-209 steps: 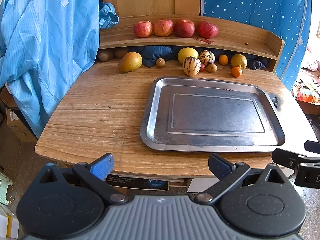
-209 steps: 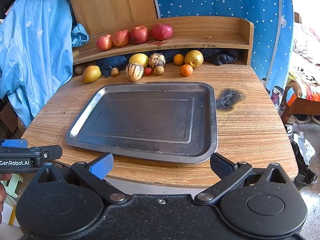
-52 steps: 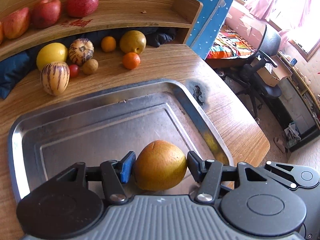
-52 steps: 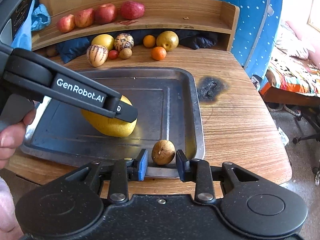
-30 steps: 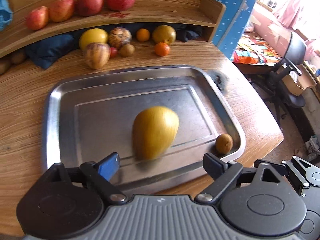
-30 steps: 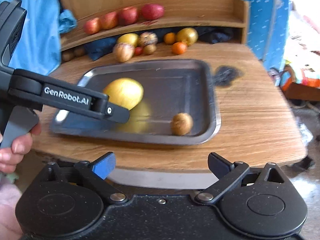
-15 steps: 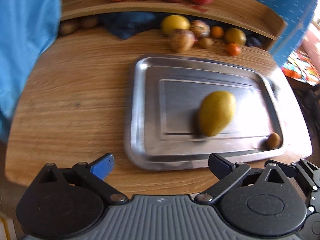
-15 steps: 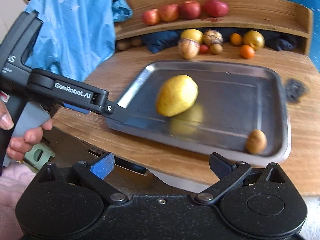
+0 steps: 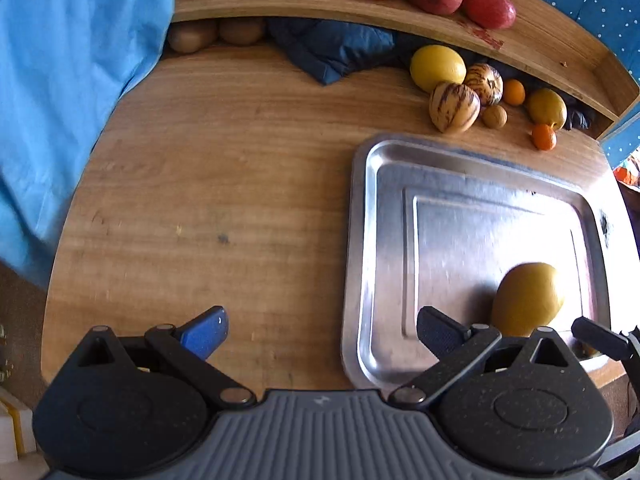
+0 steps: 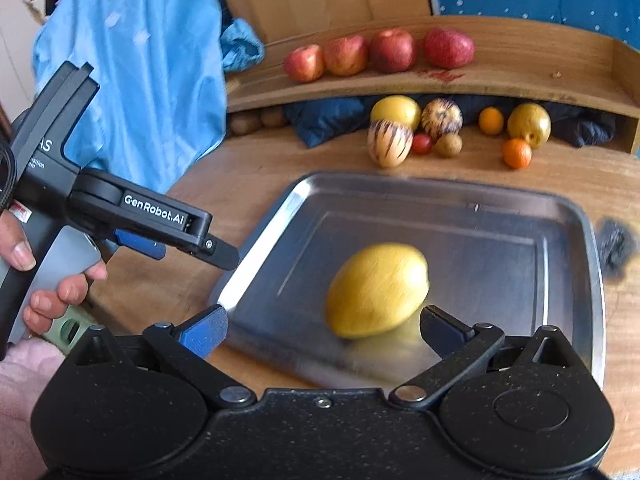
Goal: Organize fruits
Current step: 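Grasp the yellow citrus with the left gripper while the right gripper grasps the striped pepino melon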
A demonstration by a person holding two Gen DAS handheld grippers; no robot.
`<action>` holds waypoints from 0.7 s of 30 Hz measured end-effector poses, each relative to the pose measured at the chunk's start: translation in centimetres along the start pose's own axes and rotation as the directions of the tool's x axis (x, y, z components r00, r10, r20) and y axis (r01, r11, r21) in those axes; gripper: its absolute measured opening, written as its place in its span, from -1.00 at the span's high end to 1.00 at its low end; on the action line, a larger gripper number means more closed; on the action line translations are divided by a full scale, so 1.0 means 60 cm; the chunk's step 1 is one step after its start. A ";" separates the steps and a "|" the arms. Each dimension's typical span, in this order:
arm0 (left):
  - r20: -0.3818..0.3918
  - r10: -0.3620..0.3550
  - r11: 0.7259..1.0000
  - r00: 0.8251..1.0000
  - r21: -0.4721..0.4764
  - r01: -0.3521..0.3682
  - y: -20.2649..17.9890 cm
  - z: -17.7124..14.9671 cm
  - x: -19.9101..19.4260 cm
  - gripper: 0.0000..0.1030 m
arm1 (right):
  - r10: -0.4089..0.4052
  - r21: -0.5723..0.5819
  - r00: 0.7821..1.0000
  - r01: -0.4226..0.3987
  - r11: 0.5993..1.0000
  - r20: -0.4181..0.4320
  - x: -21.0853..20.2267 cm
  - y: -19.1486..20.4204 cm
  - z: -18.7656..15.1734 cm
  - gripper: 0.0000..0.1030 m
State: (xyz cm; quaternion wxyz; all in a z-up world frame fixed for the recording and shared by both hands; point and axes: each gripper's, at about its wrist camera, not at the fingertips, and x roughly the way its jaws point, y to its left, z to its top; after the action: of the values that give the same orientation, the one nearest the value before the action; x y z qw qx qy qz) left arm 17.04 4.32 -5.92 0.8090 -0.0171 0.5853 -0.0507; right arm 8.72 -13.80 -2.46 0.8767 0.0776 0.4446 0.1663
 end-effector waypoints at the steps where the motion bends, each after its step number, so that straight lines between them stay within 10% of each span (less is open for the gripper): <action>1: -0.001 -0.005 1.000 1.000 0.013 0.005 0.000 0.011 0.005 -0.99 | -0.009 0.007 1.000 0.009 1.000 0.006 0.003 -0.001 0.004 -0.98; 21: 0.052 -0.236 0.948 0.970 0.230 0.218 -0.030 0.261 0.097 -0.99 | -0.366 0.056 0.930 0.364 0.930 0.032 0.130 0.000 0.131 -0.98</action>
State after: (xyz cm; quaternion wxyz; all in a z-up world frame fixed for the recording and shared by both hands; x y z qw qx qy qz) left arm 33.62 1.47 -6.36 0.8171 0.0043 0.5377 -0.2080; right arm 19.33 -10.88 -3.70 0.8993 0.0185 0.4367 -0.0119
